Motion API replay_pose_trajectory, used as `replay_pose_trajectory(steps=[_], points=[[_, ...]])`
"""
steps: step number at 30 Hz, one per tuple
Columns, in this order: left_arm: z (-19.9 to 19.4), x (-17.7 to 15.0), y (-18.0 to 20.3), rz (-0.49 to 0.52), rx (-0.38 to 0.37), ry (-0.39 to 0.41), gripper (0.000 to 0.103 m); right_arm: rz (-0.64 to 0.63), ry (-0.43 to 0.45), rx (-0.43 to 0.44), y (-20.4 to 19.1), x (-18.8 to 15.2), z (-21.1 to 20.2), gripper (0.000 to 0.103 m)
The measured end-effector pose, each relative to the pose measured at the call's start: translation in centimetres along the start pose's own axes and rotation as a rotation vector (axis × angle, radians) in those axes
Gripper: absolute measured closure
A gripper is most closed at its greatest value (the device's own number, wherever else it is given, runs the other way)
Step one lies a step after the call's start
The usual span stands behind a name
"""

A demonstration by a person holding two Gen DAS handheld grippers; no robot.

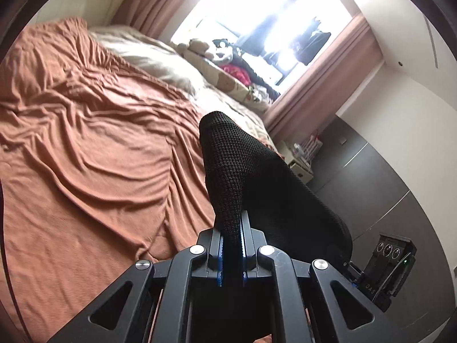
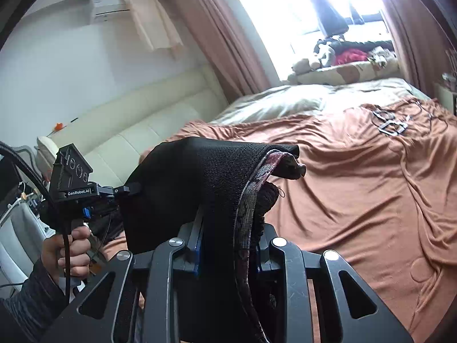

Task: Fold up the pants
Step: 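Lift the folded shorts off the bed with both tools and carry them toward the sofa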

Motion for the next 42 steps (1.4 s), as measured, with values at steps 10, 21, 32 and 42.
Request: replay_pose_trajectory(steps=[10,21,32,42], points=[[-8.7,-0.6,1.7,0.031,0.058,0.099,0.094,-0.059,0.043,0.047,-4.0,1.4,-0.4,0.08],[-16.8,-2.1,2.1,0.034,0.109,0.195,0.094,-0.126,0.055,0.099,-6.8,2.3,-0.3,0.08],[-22.6,-2.3,-0.4,0.021,0.13,0.261,0.094,-0.164,0.055,0.137,-8.6,2.4,2.3,0.08],[-26.1,-1.8,-6.1,-0.037,0.138,0.315,0.095,-0.197,0.033,0.15,-11.2,4.2,7.9,0.08]])
Point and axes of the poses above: each gripper's, at about its wrist camera, not at the fingertips, and z roughly the way its jaws point, y to its right, x to its top, the point moved 2 cm from there along z, roughly the way its jaws point, and after that the axes turned 13 degrees about -y, right-handed, at the moved point
